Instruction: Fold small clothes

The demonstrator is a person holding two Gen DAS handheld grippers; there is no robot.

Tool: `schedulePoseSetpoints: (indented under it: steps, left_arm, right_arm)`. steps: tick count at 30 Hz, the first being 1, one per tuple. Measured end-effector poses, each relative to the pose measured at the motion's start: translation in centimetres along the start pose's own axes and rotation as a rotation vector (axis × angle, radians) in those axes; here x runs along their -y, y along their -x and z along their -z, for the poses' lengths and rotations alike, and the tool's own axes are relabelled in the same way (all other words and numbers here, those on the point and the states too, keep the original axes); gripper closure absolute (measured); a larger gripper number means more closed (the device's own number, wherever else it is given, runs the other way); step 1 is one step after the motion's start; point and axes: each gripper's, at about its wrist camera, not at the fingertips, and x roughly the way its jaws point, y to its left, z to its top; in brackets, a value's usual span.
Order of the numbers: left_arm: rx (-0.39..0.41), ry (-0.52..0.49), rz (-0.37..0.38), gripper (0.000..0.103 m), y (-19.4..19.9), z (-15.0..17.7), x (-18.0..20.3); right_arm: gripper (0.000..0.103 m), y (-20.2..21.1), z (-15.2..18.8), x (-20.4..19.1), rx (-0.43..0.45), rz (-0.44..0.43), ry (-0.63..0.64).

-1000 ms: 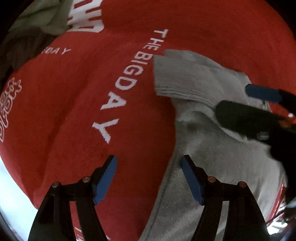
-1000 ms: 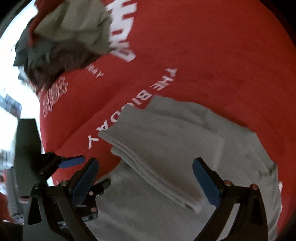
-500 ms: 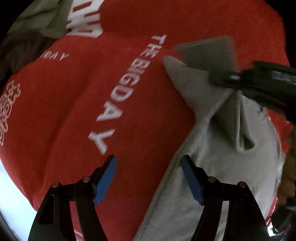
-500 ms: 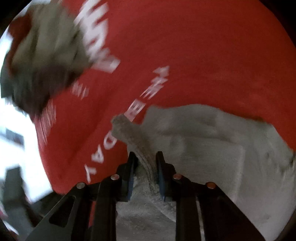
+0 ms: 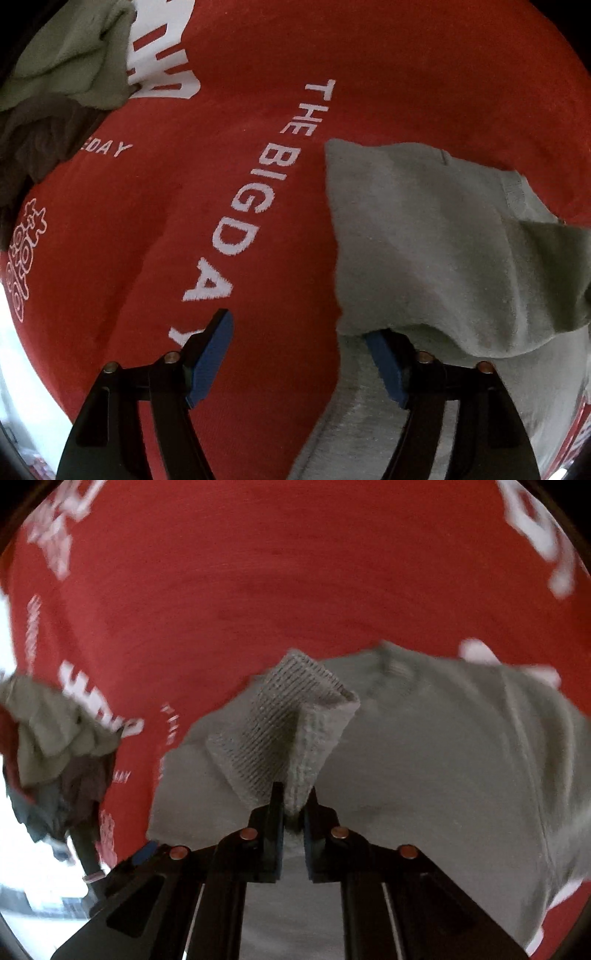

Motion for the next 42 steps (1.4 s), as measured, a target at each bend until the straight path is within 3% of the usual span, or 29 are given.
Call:
schedulePoseSetpoints:
  steps: [2,4,6,9,11,12,14,18,19,22,24,28,32,35,39,42]
  left_arm:
    - [0.010,-0.023,-0.008,0.022,-0.2,0.0,0.2]
    - [0.019,-0.042,-0.021,0.022,-0.3,0.1,0.5]
    - [0.020,-0.038,-0.025,0.022,-0.5,0.0,0.7]
    - [0.017,-0.022,-0.028,0.022,-0.5,-0.1,0.6]
    - [0.014,-0.024,-0.033,0.022,-0.4,0.0,0.6]
    - [0.014,-0.028,-0.036,0.022,-0.4,0.0,0.7]
    - [0.018,-0.048,-0.046,0.022,-0.2,-0.2,0.8]
    - [0.021,-0.050,-0.040,0.017,-0.1,-0.5,0.4]
    - [0.018,-0.034,-0.040,0.012,-0.1,-0.8,0.0]
    - [-0.016,0.010,-0.002,0.011,-0.1,-1.4,-1.2]
    - [-0.015,-0.016,-0.007,0.011,0.3,-1.3,-1.3]
    - [-0.019,-0.081,-0.061,0.011,1.4,-0.7,-1.9]
    - [-0.033,-0.034,-0.063,0.011,3.0,-0.3,-4.7]
    - [0.010,-0.043,-0.009,0.011,4.6,-1.1,-4.4]
    - [0.040,-0.098,0.084,0.011,4.3,-2.4,-0.4]
    - [0.021,-0.161,0.019,0.011,1.9,-2.9,2.5]
  right_arm:
    - [0.085,-0.4,0.3,2.4,-0.009,-0.007,-0.097]
    - [0.051,-0.7,0.5,3.9,-0.019,-0.034,-0.157]
    - [0.040,-1.0,0.7,5.2,-0.017,-0.061,-0.204]
    - [0.041,-1.8,0.7,7.1,-0.009,-0.106,-0.311]
    - [0.065,-2.2,0.4,8.4,0.008,-0.160,-0.419]
    - [0.095,-2.4,0.2,8.8,-0.002,-0.171,-0.456]
    - [0.096,-1.5,-0.7,8.6,0.009,-0.193,-0.448]
    - [0.096,1.5,-0.7,6.6,0.042,-0.127,-0.264]
    - [0.096,1.6,-0.4,6.8,0.038,-0.105,-0.254]
    - [0.096,0.3,1.4,9.6,-0.011,0.002,-0.272]
    - [0.097,0.0,1.9,10.6,-0.001,-0.022,-0.294]
    - [0.088,0.7,2.2,9.3,-0.006,0.052,-0.225]
    - [0.083,2.3,2.5,8.2,-0.018,0.150,-0.195]
    - [0.082,3.9,2.9,7.6,0.001,0.132,-0.195]
    - [0.082,3.7,2.4,5.9,-0.007,0.102,-0.115]
    - [0.082,2.2,2.0,3.6,-0.026,0.067,-0.069]
